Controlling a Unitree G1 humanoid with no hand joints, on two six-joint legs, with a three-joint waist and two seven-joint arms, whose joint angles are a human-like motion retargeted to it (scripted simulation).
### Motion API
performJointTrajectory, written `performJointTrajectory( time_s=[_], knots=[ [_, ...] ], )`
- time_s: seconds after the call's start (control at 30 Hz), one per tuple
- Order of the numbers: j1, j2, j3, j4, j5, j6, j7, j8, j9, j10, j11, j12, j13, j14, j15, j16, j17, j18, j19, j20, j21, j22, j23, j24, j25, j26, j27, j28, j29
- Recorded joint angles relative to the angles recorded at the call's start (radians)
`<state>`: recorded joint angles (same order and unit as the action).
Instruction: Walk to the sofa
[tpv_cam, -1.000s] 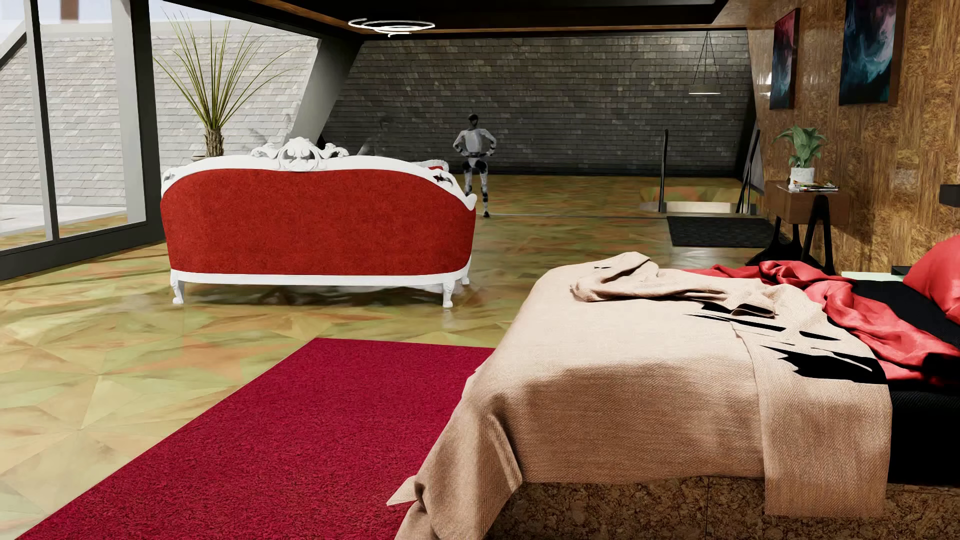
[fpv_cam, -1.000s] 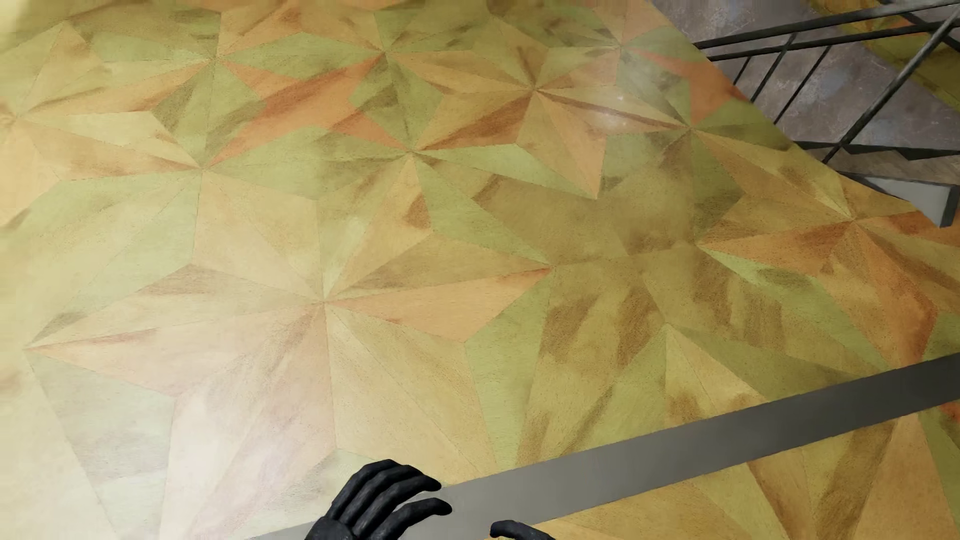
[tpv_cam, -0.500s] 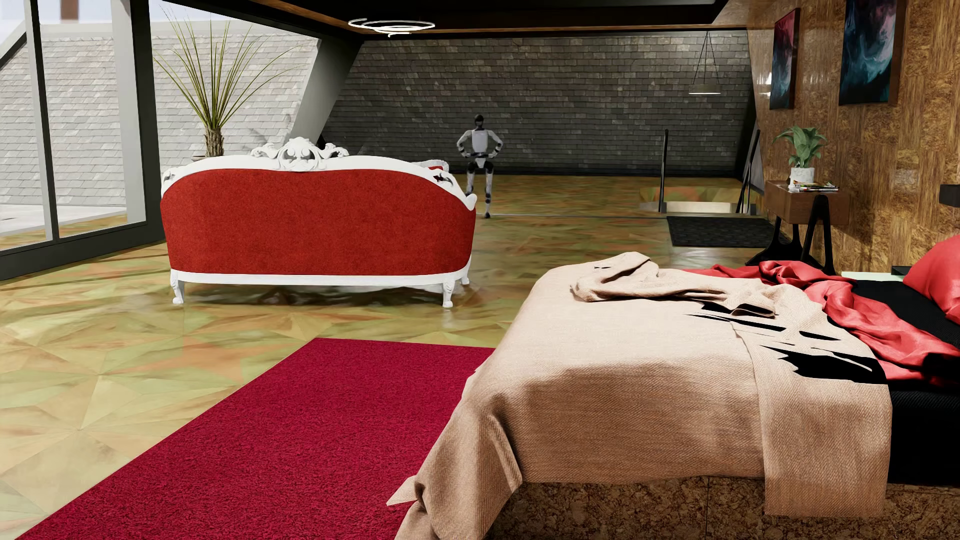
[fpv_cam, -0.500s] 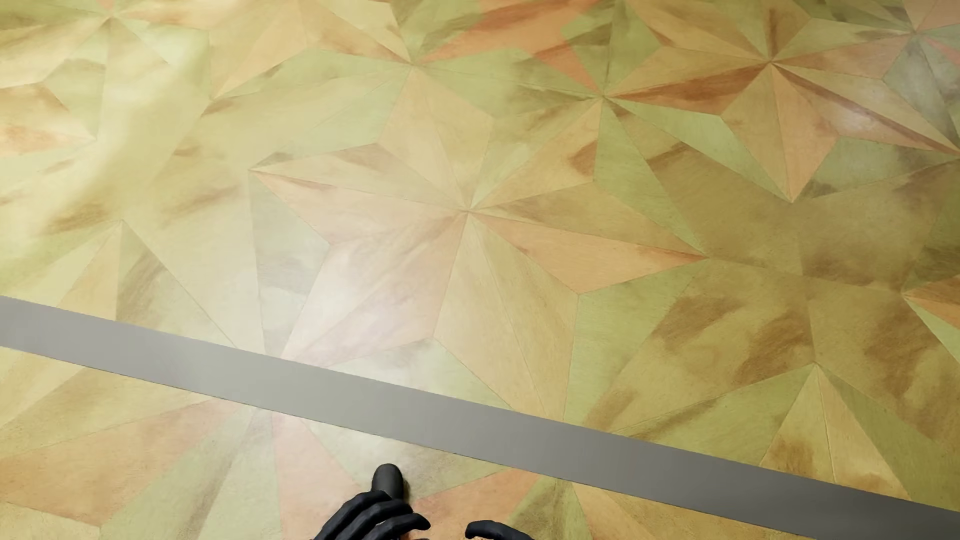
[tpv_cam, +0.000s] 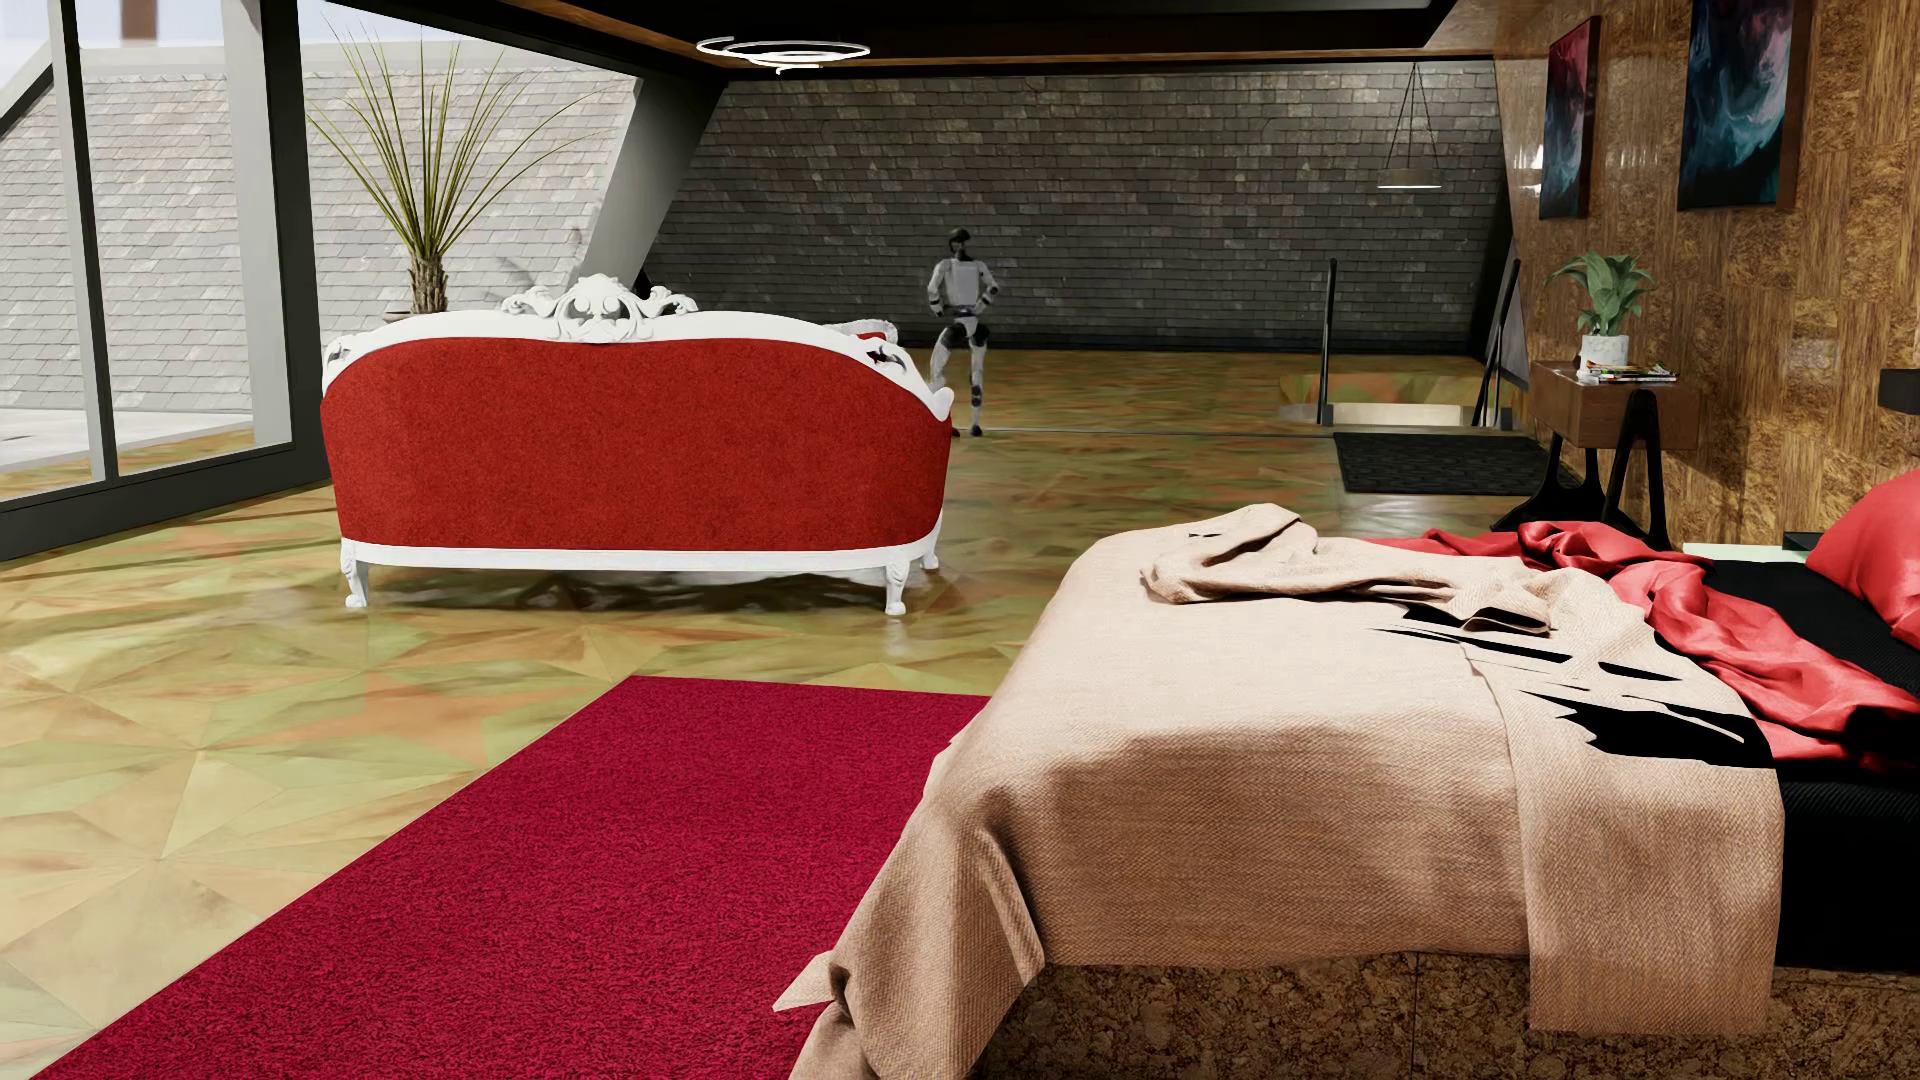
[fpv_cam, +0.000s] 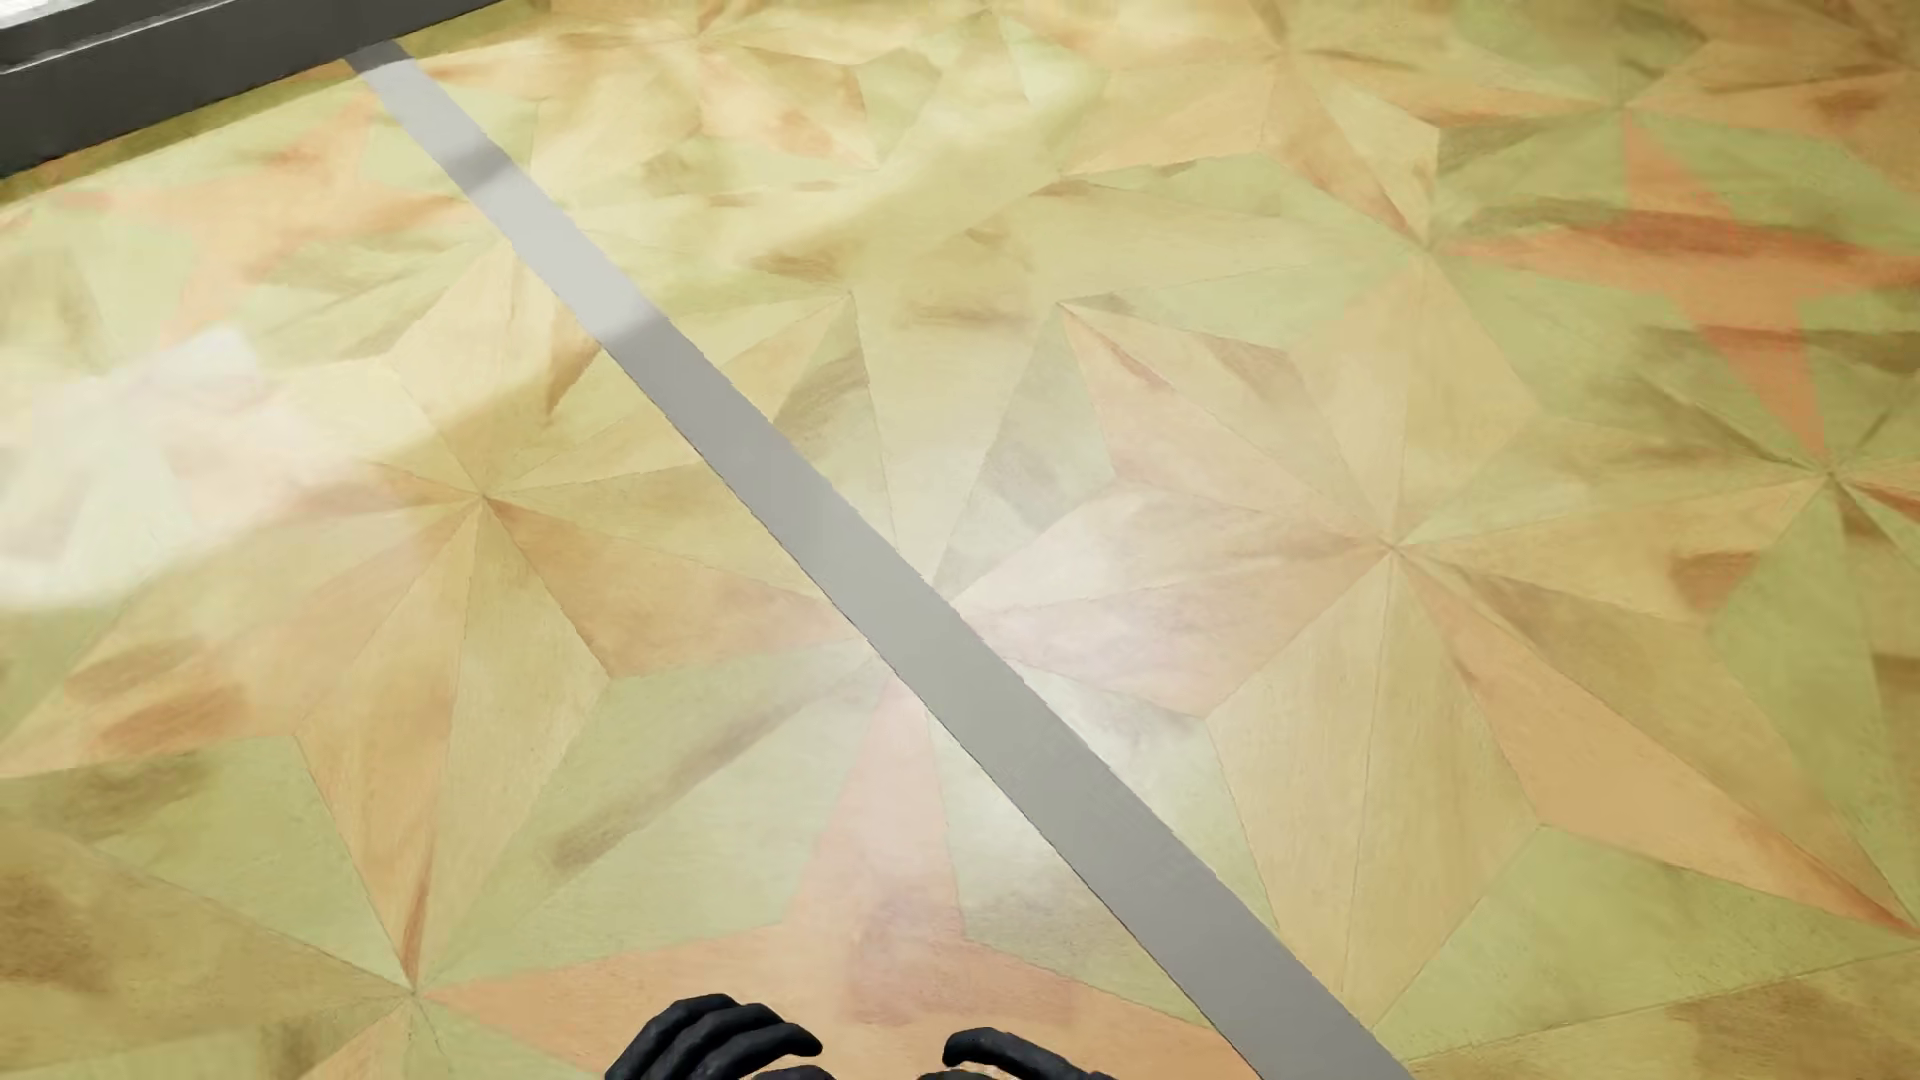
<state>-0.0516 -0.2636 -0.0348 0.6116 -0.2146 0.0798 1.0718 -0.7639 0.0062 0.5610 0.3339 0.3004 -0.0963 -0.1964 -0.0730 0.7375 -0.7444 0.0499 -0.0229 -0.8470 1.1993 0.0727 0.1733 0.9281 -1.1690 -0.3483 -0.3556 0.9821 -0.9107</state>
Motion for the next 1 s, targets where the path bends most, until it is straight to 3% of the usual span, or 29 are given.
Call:
performJointTrajectory(
  time_s=[0.03, 0.07, 0.1, 0.17, 0.27, 0.33, 0.37, 0.4, 0.47, 0.53, 0.7, 0.83, 0.9, 0.97, 1.0],
  knots=[
    [0.019, 0.025, -0.001, -0.016, -0.013, 0.003, 0.018, -0.048, -0.007, -0.051, -0.010, -0.009, -0.006, 0.037, 0.015, -0.002, 0.001, -0.131, 0.006, -0.016, -0.014, 0.012, -0.006, -0.027, -0.008, -0.001, -0.004, 0.022, 0.007],
    [0.006, 0.054, 0.004, -0.051, -0.033, 0.003, -0.045, -0.088, -0.011, -0.094, -0.024, -0.020, -0.011, 0.031, 0.033, -0.012, 0.001, -0.181, 0.015, -0.027, -0.024, 0.016, -0.009, -0.049, -0.017, 0.005, -0.010, 0.003, 0.007],
    [-0.002, 0.080, 0.007, -0.092, -0.062, -0.002, -0.088, -0.123, -0.015, -0.129, -0.035, -0.029, -0.019, 0.042, 0.053, -0.029, 0.000, -0.192, 0.026, -0.028, -0.024, 0.011, -0.004, -0.059, -0.024, 0.013, -0.017, 0.003, -0.002],
    [-0.001, 0.113, 0.018, -0.195, -0.148, -0.023, -0.139, -0.169, -0.026, -0.194, -0.028, -0.031, -0.034, 0.049, 0.090, -0.048, -0.005, -0.169, 0.053, -0.011, 0.021, -0.009, 0.024, -0.040, -0.014, 0.026, -0.015, 0.004, -0.018],
    [0.010, 0.148, 0.050, -0.362, -0.304, -0.071, -0.191, -0.212, -0.041, -0.266, 0.002, -0.035, -0.031, 0.032, 0.136, -0.045, -0.014, -0.124, 0.090, 0.018, 0.074, 0.005, 0.052, -0.016, 0.055, 0.001, -0.001, -0.015, -0.012],
    [-0.006, 0.166, 0.070, -0.461, -0.430, -0.107, -0.246, -0.236, -0.045, -0.267, 0.071, -0.034, -0.017, 0.003, 0.113, -0.059, -0.024, -0.088, 0.072, 0.032, 0.061, -0.009, 0.054, -0.014, 0.067, -0.016, 0.025, -0.013, -0.018],
    [-0.021, 0.138, 0.068, -0.507, -0.487, -0.126, -0.289, -0.161, -0.043, -0.251, 0.129, -0.032, 0.000, -0.016, 0.062, -0.063, -0.030, -0.071, 0.058, 0.028, 0.034, -0.014, 0.057, -0.020, 0.052, -0.021, 0.033, -0.011, -0.028],
    [-0.034, 0.070, 0.056, -0.548, -0.502, -0.142, -0.344, 0.017, -0.037, -0.236, 0.186, -0.032, 0.012, -0.032, 0.000, -0.062, -0.022, -0.054, 0.058, 0.015, 0.025, -0.021, 0.059, -0.026, 0.038, -0.020, 0.060, -0.008, -0.049],
    [-0.053, -0.052, 0.036, -0.608, -0.390, -0.166, -0.456, 0.416, -0.028, -0.218, 0.256, -0.043, 0.051, -0.051, -0.080, -0.052, -0.010, -0.025, 0.045, -0.012, -0.038, -0.033, 0.045, -0.038, -0.002, -0.016, 0.090, 0.000, -0.074],
    [-0.070, -0.114, 0.035, -0.648, -0.256, -0.184, -0.559, 0.625, -0.022, -0.198, 0.323, -0.052, 0.108, -0.066, -0.100, -0.043, -0.019, -0.003, 0.076, -0.046, -0.110, -0.032, 0.033, -0.042, -0.056, -0.003, 0.090, 0.002, -0.073],
    [-0.080, -0.225, 0.036, -0.776, -0.014, -0.219, -0.847, 0.762, 0.008, -0.183, 0.377, -0.041, 0.172, -0.073, -0.106, -0.038, -0.036, 0.040, 0.051, -0.067, -0.209, -0.062, 0.020, -0.031, -0.113, 0.010, 0.033, 0.003, -0.020],
    [-0.050, -0.287, 0.049, -0.879, 0.160, -0.233, -1.077, 0.814, 0.027, -0.191, 0.206, -0.021, 0.120, -0.065, 0.026, -0.053, -0.065, 0.063, 0.054, -0.036, -0.139, -0.066, 0.000, -0.005, -0.114, 0.017, -0.005, 0.003, -0.005],
    [-0.022, -0.299, 0.056, -0.917, 0.230, -0.234, -1.189, 0.820, 0.033, -0.202, 0.068, 0.001, 0.070, -0.057, 0.116, -0.065, -0.072, 0.066, 0.111, -0.011, -0.070, -0.070, -0.004, 0.006, -0.101, 0.017, -0.012, 0.003, 0.002],
    [0.008, -0.302, 0.063, -0.954, 0.260, -0.235, -1.294, 0.788, 0.037, -0.206, -0.059, 0.016, 0.026, -0.053, 0.139, -0.076, -0.076, 0.069, 0.139, 0.013, -0.013, -0.078, -0.003, 0.017, -0.092, 0.010, -0.010, 0.003, 0.004],
    [0.027, -0.300, 0.065, -0.972, 0.281, -0.233, -1.347, 0.816, 0.038, -0.204, -0.105, 0.018, 0.008, -0.055, 0.136, -0.078, -0.078, 0.072, 0.180, 0.018, 0.013, -0.079, -0.003, 0.022, -0.086, 0.005, -0.005, 0.003, 0.002]
  ],
)
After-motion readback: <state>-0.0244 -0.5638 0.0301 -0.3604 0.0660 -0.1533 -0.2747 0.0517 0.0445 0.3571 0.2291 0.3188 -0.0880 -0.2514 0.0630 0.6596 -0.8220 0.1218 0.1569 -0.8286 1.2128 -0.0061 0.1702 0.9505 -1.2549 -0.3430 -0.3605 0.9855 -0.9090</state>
